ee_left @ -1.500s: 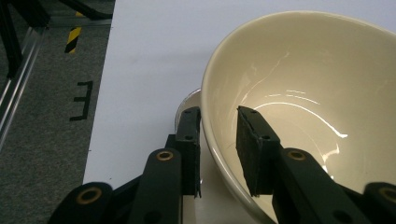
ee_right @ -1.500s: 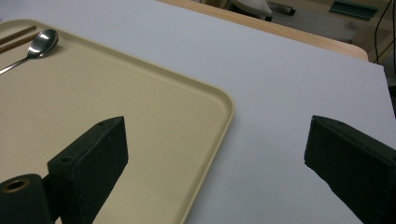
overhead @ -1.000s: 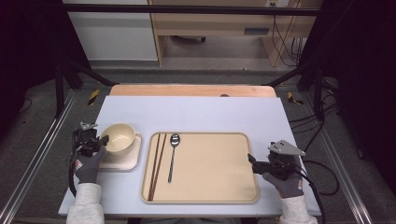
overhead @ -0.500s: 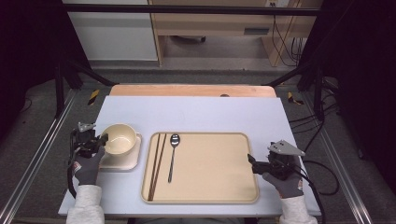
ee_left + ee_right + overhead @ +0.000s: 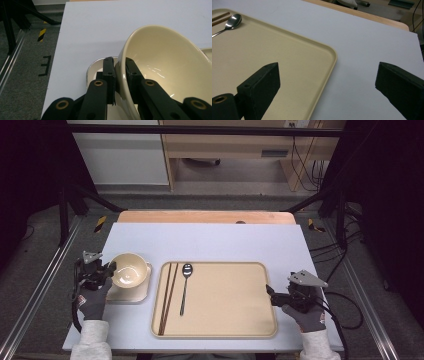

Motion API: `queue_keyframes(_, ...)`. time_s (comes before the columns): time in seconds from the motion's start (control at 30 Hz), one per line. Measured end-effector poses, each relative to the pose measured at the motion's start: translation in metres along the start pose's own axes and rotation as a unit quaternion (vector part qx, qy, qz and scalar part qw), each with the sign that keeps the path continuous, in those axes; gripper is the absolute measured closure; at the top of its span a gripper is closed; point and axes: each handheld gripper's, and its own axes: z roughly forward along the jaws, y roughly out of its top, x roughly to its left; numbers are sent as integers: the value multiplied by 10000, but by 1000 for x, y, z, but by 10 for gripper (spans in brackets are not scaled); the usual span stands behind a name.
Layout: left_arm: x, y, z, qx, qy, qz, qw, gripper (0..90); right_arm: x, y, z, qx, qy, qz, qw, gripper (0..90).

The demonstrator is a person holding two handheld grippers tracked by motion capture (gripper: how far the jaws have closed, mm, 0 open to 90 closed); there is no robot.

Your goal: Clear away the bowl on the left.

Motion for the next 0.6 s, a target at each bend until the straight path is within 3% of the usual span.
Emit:
queue_keyframes(0.2,-2,2,-7,-95,-83,4,9999,813,0,0,0,0,-4,3,10000,59)
queue_keyframes(0.6,-6,8,-26,-505,-194,-57,9985,812,-2,1,-4,-65,-32,-17,10000,59)
